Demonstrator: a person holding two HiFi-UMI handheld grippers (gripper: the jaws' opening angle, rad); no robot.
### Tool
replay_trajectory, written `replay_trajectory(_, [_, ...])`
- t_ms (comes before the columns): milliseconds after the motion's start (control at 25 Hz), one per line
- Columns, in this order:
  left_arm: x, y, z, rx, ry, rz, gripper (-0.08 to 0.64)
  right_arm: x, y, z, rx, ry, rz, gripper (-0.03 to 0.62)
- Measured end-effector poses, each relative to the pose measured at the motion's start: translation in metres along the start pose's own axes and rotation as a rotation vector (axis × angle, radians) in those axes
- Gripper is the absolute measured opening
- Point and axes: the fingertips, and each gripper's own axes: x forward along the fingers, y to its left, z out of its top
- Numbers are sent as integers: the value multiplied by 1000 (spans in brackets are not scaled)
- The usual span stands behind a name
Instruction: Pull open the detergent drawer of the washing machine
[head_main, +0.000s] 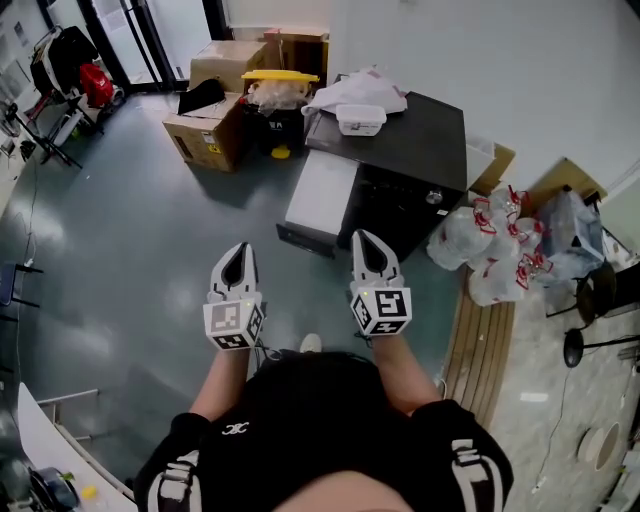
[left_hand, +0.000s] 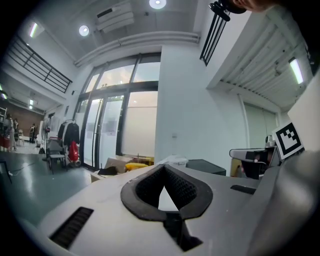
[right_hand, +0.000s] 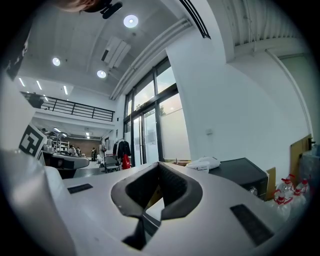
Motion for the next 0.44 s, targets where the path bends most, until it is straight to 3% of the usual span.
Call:
replay_trajectory(280, [7, -13, 0, 25, 5, -23, 2, -7, -3, 3, -67, -30, -8, 2])
replay_trajectory(440, [11, -18, -5, 20, 9, -30, 2, -7, -9, -4, -37, -14, -12, 2])
